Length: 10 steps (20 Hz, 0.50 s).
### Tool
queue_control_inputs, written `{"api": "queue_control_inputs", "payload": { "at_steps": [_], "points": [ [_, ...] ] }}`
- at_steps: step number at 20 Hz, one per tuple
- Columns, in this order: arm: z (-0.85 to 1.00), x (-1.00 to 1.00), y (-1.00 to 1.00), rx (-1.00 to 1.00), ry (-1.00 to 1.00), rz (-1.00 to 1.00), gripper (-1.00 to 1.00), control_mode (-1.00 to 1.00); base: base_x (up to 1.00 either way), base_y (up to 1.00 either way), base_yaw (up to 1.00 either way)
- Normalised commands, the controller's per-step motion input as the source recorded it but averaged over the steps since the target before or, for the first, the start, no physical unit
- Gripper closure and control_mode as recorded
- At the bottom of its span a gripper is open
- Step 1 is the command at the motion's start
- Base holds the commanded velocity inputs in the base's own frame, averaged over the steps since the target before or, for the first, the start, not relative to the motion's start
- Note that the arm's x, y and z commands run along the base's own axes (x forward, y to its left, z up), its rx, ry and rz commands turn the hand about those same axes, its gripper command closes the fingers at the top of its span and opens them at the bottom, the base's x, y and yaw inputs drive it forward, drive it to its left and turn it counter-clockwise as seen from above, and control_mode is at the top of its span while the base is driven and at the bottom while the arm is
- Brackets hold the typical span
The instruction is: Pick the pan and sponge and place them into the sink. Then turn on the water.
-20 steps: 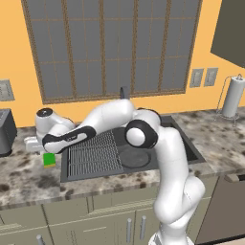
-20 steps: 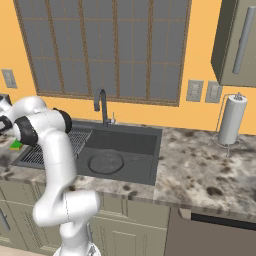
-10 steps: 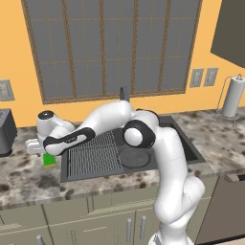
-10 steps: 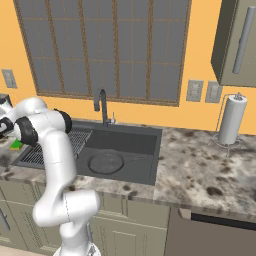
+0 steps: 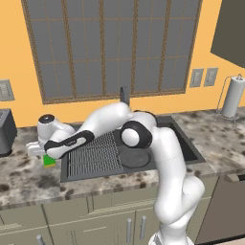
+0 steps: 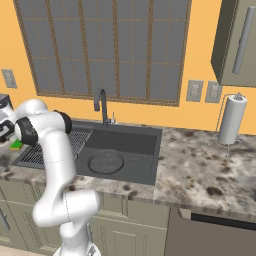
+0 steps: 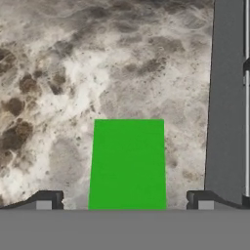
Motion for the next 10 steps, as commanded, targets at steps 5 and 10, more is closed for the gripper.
{"api": "queue_control_inputs", "payload": {
  "at_steps": [5, 10],
  "points": [
    [-0.18, 0.07, 0.07, 0.00, -0.01, 0.01, -1.00, -1.00, 0.00, 0.00, 0.00],
    [-0.18, 0.10, 0.05, 0.00, 0.00, 0.01, -1.00, -1.00, 0.00, 0.00, 0.00]
  ]
}}
